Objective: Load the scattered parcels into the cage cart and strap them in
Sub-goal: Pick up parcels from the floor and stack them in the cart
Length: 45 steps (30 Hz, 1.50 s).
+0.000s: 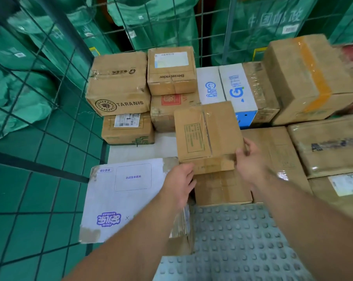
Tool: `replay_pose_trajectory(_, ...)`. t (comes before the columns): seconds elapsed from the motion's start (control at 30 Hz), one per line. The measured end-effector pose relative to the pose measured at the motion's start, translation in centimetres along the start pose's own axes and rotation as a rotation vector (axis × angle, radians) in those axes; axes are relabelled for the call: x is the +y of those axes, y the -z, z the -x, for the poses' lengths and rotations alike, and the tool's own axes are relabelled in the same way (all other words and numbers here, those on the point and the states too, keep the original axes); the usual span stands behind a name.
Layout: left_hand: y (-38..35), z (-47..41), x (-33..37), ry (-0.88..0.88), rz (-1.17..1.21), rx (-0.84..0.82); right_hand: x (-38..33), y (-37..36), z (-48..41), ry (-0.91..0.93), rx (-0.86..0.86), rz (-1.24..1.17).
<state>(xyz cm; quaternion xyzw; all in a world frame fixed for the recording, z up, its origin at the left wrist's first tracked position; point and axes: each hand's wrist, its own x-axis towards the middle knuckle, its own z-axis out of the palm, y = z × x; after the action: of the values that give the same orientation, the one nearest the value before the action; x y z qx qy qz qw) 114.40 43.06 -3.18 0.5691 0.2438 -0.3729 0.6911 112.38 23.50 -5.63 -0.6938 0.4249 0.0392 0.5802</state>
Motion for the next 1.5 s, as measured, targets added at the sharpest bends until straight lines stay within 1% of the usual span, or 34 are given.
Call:
replay_pose_trajectory(0.13, 0.2, -0.3, 0.2, 0.033, 0.021, -0.045, 0.4, 0.2, -0.3, 0.002, 0.007, 0.035)
replay_pose_trajectory(0.23, 0.6, 0.9, -1.2, 0.034, 0.066, -0.012, 1.3, 1.3, 0.4, -0.005, -0.006, 0.149)
replay_pose_trajectory(0.33, 0.5, 3.0, -2.4, 0.042, 0.034, 0.068, 0.9, 2.9, 2.0, -0.013, -0.122, 0.226)
replay_pose_trajectory(0.4, 0.3, 4.7, -3.5, 0.091, -0.016, 0.076, 0.5, 3.8, 3.5, -0.07, -0.209, 0.178)
replay_pose_trajectory(0.47, 0.2, 6.6, -4.8, 0.144, -0.069, 0.094, 1.1, 4.8, 5.6, -0.161, -0.256, 0.166)
replay_pose_trajectory(0.57, -0.8, 9.7, -7.7, 0.187, -0.147, 0.081, 5.1, 8.6, 9.8, -0.22, -0.312, 0.212)
replay_pose_trajectory(0.67, -2.5, 12.1, -10.9, 0.209, -0.152, 0.061, 9.7, 13.5, 14.9, -0.346, -0.379, 0.069)
replay_pose_trajectory(0.8, -7.3, 14.4, -15.5, 0.243, -0.266, 0.019, 16.3, 19.8, 19.0, -0.454, -0.256, -0.116)
replay_pose_trajectory(0.87, -10.4, 15.3, -17.8, 0.256, -0.343, -0.011, 18.7, 22.7, 20.0, -0.502, -0.215, -0.258)
replay_pose_trajectory(1.0, -17.6, 16.9, -21.3, 0.251, -0.492, -0.095, 21.1, 28.3, 20.7, -0.569, -0.165, -0.517)
replay_pose_trajectory(1.1, -23.3, 18.2, -23.7, 0.236, -0.627, -0.143, 23.0, 33.1, 21.7, -0.549, -0.084, -0.577)
replay_pose_trajectory(1.17, -26.2, 19.1, -25.0, 0.23, -0.72, -0.203, 24.5, 36.2, 23.2, -0.542, -0.01, -0.605)
replay_pose_trajectory(1.33, -30.3, 20.7, -27.8, 0.19, -0.941, -0.43, 28.1, 41.9, 28.8, -0.536, 0.222, -0.715)
replay_pose_trajectory(1.37, -31.4, 21.3, -29.4, 0.211, -1.03, -0.508, 29.9, 42.6, 31.4, -0.547, 0.33, -0.78)
replay_pose_trajectory(1.43, -31.7, 21.1, -30.8, 0.219, -1.081, -0.546, 31.4, 42.9, 33.7, -0.56, 0.429, -0.835)
replay_pose_trajectory(1.47, -32.7, 21.9, -32.8, 0.241, -1.137, -0.609, 33.1, 43.1, 36.5, -0.581, 0.519, -0.903)
replay_pose_trajectory(1.5, -33.3, 22.4, -34.1, 0.251, -1.174, -0.639, 34.2, 43.0, 38.2, -0.594, 0.564, -0.963)
